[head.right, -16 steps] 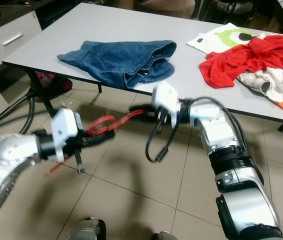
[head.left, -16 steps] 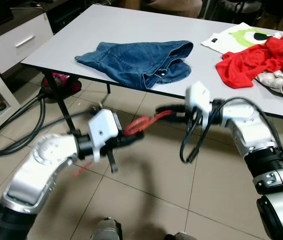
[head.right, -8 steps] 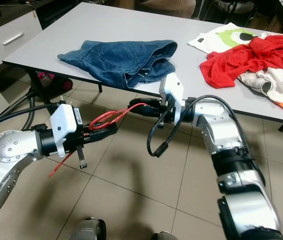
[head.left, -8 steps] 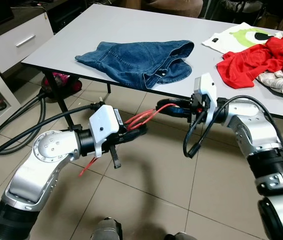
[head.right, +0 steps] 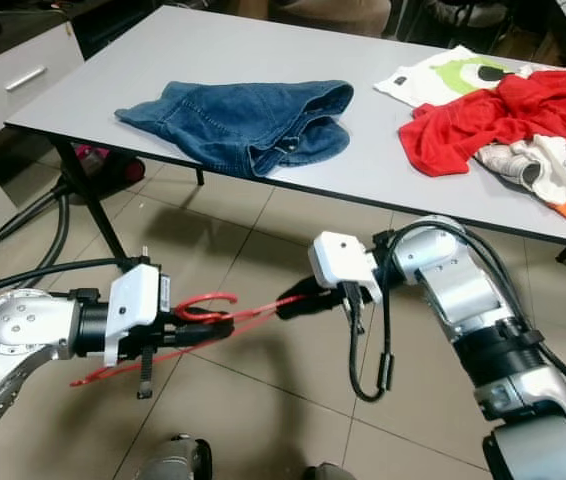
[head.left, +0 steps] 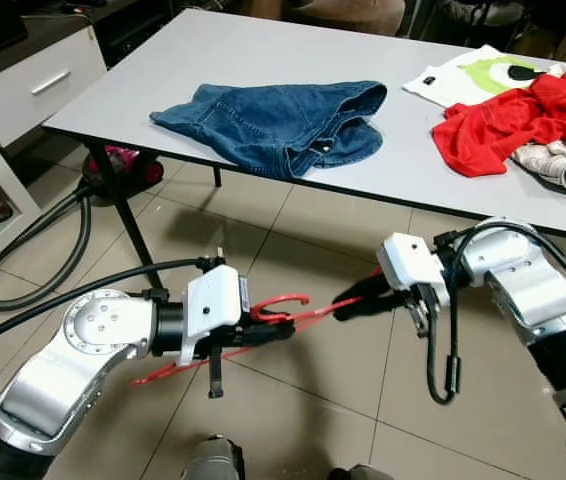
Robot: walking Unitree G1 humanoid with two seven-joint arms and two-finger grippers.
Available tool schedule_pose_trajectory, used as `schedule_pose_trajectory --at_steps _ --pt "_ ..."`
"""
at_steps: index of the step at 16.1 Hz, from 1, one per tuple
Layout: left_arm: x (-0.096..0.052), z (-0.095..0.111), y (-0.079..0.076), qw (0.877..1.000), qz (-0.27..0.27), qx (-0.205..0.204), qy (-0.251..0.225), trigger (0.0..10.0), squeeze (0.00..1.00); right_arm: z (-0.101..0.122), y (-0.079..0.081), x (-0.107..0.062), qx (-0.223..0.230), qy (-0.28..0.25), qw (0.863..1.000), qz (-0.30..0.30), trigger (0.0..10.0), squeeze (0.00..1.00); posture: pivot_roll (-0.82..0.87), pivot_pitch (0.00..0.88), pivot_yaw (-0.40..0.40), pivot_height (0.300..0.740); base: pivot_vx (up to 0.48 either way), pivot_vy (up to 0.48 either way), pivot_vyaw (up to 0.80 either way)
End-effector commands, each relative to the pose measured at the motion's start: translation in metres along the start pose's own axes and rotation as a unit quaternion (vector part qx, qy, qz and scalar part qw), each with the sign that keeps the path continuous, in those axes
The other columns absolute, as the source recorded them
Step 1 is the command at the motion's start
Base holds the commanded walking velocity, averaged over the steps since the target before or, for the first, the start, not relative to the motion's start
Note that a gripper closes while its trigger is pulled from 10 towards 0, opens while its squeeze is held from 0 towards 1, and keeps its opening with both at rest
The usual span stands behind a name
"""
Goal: Hang hanger
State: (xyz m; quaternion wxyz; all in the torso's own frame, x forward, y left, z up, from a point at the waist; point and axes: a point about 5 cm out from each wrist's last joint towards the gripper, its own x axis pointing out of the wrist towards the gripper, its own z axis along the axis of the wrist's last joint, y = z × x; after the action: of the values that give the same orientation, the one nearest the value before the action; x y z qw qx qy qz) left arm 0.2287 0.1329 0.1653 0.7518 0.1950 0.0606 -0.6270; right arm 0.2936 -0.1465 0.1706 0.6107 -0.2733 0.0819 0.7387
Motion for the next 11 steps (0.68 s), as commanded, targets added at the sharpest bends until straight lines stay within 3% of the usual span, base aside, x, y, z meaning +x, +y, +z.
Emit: schedule_pose_trajectory --at_steps 1,5,11 --pt "-0.004 -0.009 -0.003 0.999 -0.016 -0.02 0.029 10.0 1.0 0.006 0.0 -0.004 -0.014 -0.004 1.0 0.005 0.0 0.0 0.08 0.091 0.008 0.74 0.0 0.0 0.0" --pt "-0.015 -0.01 0.001 0.999 -0.022 -0.03 0.037 10.0 1.0 0.008 -0.006 -0.003 -0.005 -0.018 1.0 -0.023 0.0 0.0 0.08 0.093 0.008 0.74 0.0 0.0 0.0" --pt "-0.052 -0.007 0.032 0.997 0.042 -0.029 0.051 10.0 1.0 -0.001 -0.013 -0.012 0.019 -0.016 0.996 -0.083 0.0 0.0 0.07 0.096 0.019 0.74 0.0 0.0 0.0"
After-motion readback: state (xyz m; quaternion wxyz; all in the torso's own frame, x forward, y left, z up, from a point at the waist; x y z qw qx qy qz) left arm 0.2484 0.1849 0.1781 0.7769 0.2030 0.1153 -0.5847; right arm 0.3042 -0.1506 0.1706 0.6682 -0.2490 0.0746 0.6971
